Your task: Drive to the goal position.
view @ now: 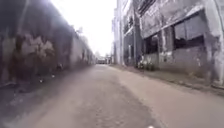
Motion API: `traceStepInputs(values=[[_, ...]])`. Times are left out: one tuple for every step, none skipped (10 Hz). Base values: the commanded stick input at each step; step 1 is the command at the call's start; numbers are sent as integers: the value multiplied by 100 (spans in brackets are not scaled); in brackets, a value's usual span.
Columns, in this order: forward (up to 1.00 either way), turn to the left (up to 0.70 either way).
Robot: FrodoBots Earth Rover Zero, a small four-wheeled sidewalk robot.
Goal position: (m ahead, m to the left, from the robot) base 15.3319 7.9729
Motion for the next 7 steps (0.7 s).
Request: traceStepInputs(values=[[50, 0], [50, 0], [50, 0], [50, 0], [50, 8], [50, 17], [50, 50]])
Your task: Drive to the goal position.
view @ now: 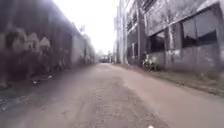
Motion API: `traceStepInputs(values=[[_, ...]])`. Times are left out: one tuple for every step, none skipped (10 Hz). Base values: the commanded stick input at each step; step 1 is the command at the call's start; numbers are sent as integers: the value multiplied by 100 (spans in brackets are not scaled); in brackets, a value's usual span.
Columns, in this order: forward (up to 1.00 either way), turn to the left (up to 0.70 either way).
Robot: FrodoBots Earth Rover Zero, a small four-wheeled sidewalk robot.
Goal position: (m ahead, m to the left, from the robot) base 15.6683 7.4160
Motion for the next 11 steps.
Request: traceStepInputs(values=[[50, 50], [50, 0], [50, 0], [50, 0], [50, 0], [50, 0], [50, 0], [50, 0], [50, 0], [50, 0], [50, 0]])
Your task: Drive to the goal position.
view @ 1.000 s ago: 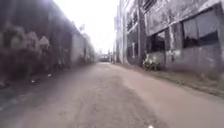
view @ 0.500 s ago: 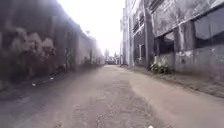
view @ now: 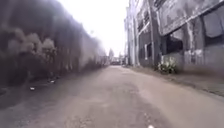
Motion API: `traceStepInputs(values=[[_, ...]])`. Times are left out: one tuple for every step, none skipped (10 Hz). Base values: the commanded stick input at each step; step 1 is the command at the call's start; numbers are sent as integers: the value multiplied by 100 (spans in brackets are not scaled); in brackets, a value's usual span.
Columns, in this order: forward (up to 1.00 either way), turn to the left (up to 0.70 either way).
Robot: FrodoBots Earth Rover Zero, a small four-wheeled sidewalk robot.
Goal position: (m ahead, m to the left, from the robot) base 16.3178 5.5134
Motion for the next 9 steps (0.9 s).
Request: traceStepInputs(values=[[50, 0], [50, 0], [50, 0], [50, 0], [50, 0], [50, 0], [50, 0], [50, 0], [50, 0]])
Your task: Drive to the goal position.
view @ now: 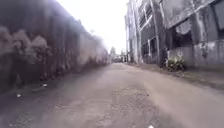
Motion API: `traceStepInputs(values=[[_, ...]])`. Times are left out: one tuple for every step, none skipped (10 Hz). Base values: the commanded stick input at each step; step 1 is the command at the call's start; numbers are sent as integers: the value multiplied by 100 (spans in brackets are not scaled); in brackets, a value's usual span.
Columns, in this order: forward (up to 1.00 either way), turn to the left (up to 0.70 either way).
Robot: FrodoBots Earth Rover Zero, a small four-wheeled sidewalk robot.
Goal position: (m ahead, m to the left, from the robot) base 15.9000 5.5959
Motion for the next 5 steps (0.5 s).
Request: traceStepInputs(values=[[50, 0], [50, 0], [50, 0], [50, 0], [50, 0]])
